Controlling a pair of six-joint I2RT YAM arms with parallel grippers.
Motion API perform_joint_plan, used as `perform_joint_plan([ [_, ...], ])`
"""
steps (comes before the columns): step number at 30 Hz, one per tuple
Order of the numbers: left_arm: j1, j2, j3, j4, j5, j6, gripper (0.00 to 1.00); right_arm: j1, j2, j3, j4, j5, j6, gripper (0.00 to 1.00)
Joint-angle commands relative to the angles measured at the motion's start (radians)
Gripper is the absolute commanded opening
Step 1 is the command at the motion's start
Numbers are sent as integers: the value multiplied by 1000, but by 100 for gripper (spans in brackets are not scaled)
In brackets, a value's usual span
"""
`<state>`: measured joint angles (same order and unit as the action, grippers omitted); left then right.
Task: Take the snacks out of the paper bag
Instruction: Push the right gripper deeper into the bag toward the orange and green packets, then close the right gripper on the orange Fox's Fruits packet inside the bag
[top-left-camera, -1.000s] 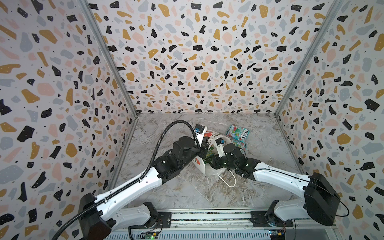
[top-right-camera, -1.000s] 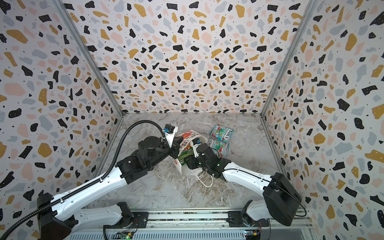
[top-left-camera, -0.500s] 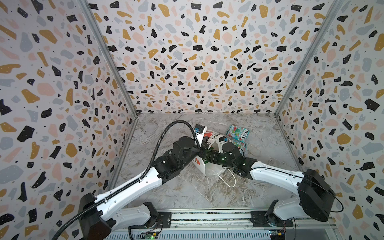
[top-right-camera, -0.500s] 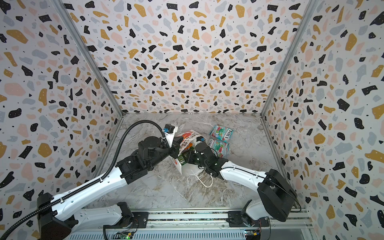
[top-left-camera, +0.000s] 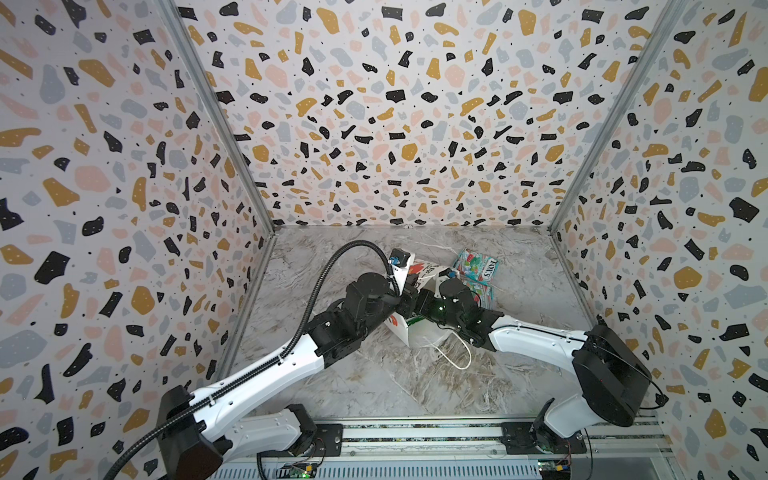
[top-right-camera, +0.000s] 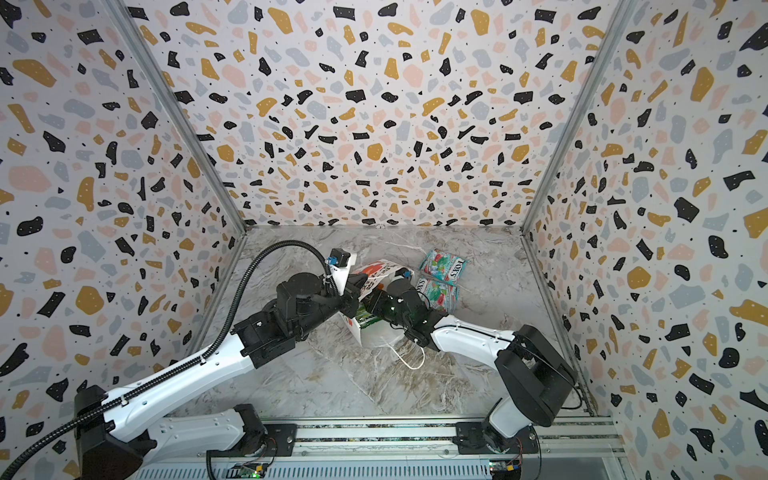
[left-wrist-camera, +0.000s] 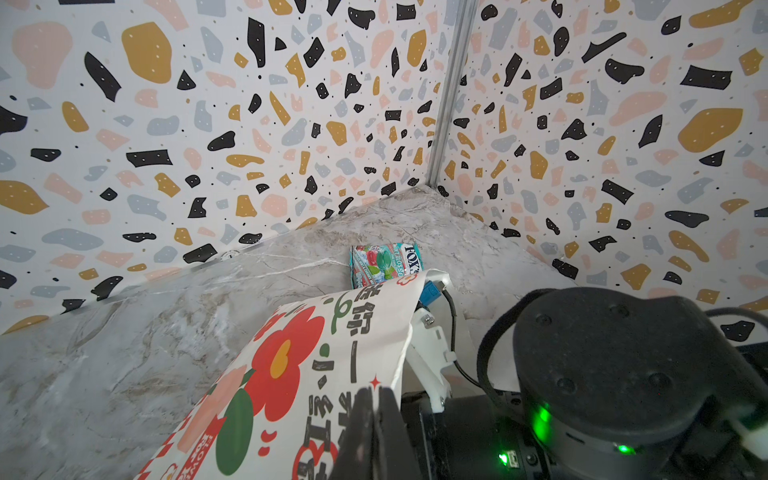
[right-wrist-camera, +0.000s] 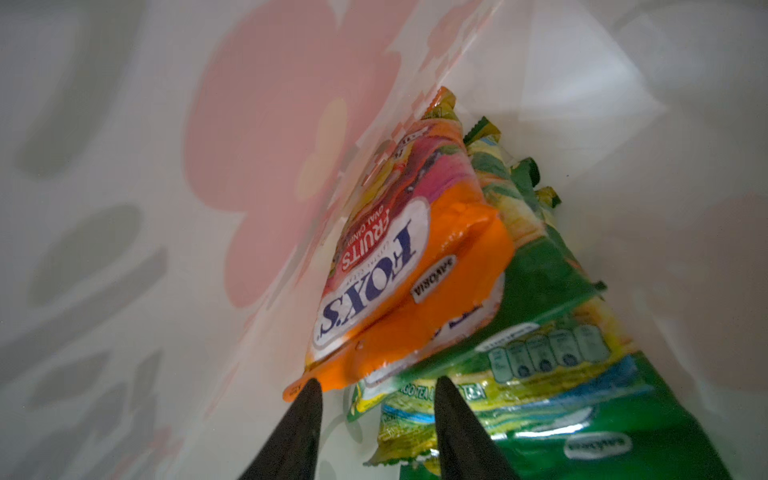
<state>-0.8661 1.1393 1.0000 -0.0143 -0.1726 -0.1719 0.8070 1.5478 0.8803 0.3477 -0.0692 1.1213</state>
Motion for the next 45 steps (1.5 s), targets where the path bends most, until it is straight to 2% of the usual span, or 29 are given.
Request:
perform_joint_plan([
  [1,-1,1,1,28,6,9,0,-10,13,46,43,0,18,43],
  [21,-2,8,9,19,43,18,0,-63,158,156,-12,36,38,43],
  [33,-1,8,11,18,61,21,0,-66,213,148,-13,23,26,39],
  [35,-1,9,10,16,60,21,0,-66,218,154,-14,22,13,35],
  [42,-1,19,17,2,22,18,0,-65,188,138,-9,26,-37,0],
  [45,-2,23,20,-7,-20,17,0,-63,162,122,-12,23,-62,0],
])
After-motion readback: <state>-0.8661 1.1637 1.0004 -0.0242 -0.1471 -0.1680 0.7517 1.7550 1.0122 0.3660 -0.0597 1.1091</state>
